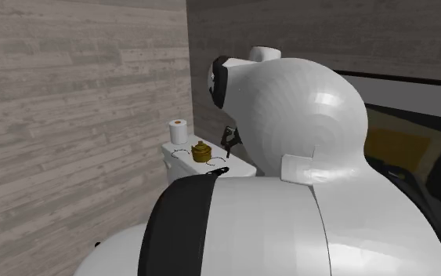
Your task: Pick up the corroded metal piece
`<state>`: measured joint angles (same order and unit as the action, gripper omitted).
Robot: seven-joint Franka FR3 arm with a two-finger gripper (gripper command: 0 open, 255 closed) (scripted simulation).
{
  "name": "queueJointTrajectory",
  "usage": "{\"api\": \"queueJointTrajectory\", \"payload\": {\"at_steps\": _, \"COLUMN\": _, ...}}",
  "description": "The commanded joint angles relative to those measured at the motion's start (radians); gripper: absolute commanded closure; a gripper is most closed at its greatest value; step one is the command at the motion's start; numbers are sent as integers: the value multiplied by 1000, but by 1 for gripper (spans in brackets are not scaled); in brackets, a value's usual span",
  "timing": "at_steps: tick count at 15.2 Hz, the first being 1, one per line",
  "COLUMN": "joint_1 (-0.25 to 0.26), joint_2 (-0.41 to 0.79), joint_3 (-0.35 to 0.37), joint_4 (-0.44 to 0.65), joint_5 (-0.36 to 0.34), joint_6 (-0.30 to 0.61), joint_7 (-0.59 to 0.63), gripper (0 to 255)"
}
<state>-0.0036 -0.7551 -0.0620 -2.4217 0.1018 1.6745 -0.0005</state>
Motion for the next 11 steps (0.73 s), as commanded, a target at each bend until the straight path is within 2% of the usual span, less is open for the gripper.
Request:
{"api": "queueJointTrajectory", "payload": {"at_steps": 1, "joint_1": 0, "joint_2": 0, "joint_3": 0, "joint_4": 0, "joint_5": 0, "joint_6": 0, "joint_7": 0, "gripper": 0}}
{"api": "queueJointTrajectory", "payload": {"at_steps": 6, "joint_1": -20, "joint_2": 138, "joint_3": 115, "joint_4": 6, "joint_5": 57, "joint_6": 126, "joint_7": 242, "gripper": 0}}
{"api": "queueJointTrajectory", "payload": {"at_steps": 11, "joint_1": -48, "joint_2": 315, "joint_3": 214, "joint_4": 59, "joint_5": 82, "joint_6": 243, "joint_7": 479, "gripper": 0}}
